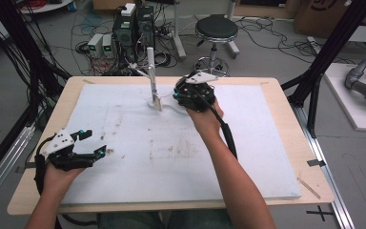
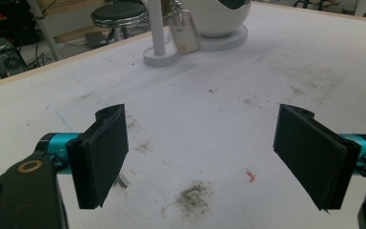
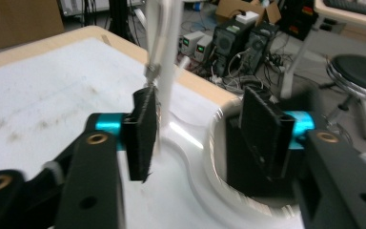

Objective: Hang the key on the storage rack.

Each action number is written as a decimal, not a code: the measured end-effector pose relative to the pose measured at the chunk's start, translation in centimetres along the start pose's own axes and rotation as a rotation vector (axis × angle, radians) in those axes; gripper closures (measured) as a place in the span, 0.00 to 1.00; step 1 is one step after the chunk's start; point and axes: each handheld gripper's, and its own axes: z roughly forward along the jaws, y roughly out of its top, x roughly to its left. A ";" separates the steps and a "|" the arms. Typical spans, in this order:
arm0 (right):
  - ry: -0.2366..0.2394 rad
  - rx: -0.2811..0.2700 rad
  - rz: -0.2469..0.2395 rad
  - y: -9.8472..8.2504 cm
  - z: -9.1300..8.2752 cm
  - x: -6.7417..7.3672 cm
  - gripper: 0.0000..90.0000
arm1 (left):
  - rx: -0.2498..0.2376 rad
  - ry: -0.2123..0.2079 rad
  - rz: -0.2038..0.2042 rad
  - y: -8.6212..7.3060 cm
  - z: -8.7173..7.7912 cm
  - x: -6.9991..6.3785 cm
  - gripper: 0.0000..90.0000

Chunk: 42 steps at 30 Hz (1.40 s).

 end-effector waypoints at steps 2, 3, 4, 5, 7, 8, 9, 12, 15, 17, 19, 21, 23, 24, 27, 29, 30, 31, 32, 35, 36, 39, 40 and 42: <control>-0.016 -0.049 0.008 -1.5 -1.8 -0.9 0.52 | 0.003 -0.001 0.002 0.0 0.1 0.0 0.21; -0.019 -0.050 0.013 -1.9 -2.4 -1.2 0.51 | 0.005 -0.001 0.001 0.0 0.1 -0.1 0.21; -0.017 -0.057 0.022 -2.5 -3.1 -1.6 0.50 | 0.005 -0.001 0.002 0.0 0.1 -0.1 0.21; -0.019 -0.057 0.033 -3.1 -3.9 -2.1 0.49 | 0.006 -0.002 0.002 0.1 0.2 -0.3 0.21; -0.036 -0.071 0.053 -4.6 -5.5 -2.9 0.48 | 0.010 -0.006 0.009 0.1 0.3 -0.4 0.21; -0.047 -0.076 0.078 -5.8 -6.6 -3.6 0.45 | 0.011 -0.007 0.011 0.2 0.4 -0.4 0.21; -0.047 -0.076 0.078 -5.8 -6.6 -3.6 0.45 | 0.013 -0.007 0.011 0.2 0.5 -0.4 0.21; -0.066 -0.088 0.102 -7.8 -8.6 -4.5 0.44 | 0.007 -0.011 0.011 0.2 0.6 -0.4 0.21; -0.076 -0.085 0.115 -9.5 -9.9 -5.2 0.41 | 0.005 -0.014 0.007 0.1 0.6 -0.5 0.21; -0.078 -0.075 0.122 -10.7 -10.7 -5.4 0.40 | 0.010 -0.012 0.005 0.1 0.7 -0.5 0.21; -0.081 -0.069 0.114 -11.8 -11.2 -5.5 0.38 | 0.009 -0.011 -0.001 0.1 0.7 -0.5 0.21; -0.085 -0.058 0.123 -12.7 -11.5 -5.7 0.35 | 0.007 -0.011 -0.005 0.1 0.7 -0.4 0.21; -0.084 -0.046 0.143 -13.3 -11.5 -5.9 0.32 | -0.002 -0.011 -0.010 0.2 0.7 -0.3 0.21; -0.089 -0.052 0.147 -13.6 -11.6 -5.9 0.31 | -0.008 -0.014 -0.013 0.2 0.7 -0.3 0.21; -0.096 -0.040 0.142 -14.4 -11.3 -6.0 0.27 | -0.010 -0.018 -0.010 0.3 0.8 -0.4 0.21; -0.100 -0.026 0.141 -14.7 -11.2 -6.1 0.24 | -0.007 -0.022 -0.008 0.3 0.9 -0.4 0.21; -0.099 -0.020 0.150 -14.8 -11.1 -6.1 0.24 | -0.008 -0.022 -0.012 0.3 1.0 -0.5 0.21; -0.100 -0.017 0.151 -14.9 -11.0 -6.2 0.24 | -0.007 -0.023 -0.011 0.3 1.1 -0.4 0.21; -0.103 -0.014 0.153 -15.0 -11.0 -6.3 0.24 | -0.006 -0.027 -0.010 0.3 1.2 -0.4 0.21; -0.106 -0.019 0.169 -15.1 -11.1 -6.5 0.24 | -0.004 -0.028 -0.012 0.3 1.2 -0.5 0.21; -0.112 -0.022 0.170 -15.1 -11.2 -6.6 0.24 | -0.005 -0.026 -0.012 0.3 1.2 -0.5 0.21; -0.114 -0.021 0.173 -15.3 -11.2 -6.8 0.24 | -0.007 -0.026 -0.010 0.3 1.1 -0.5 0.21; -0.113 -0.019 0.175 -15.3 -11.2 -6.9 0.24 | -0.008 -0.022 -0.012 0.3 1.1 -0.4 0.21; -0.115 -0.017 0.175 -15.4 -11.2 -6.9 0.24 | -0.009 -0.022 -0.015 0.2 1.0 -0.4 0.21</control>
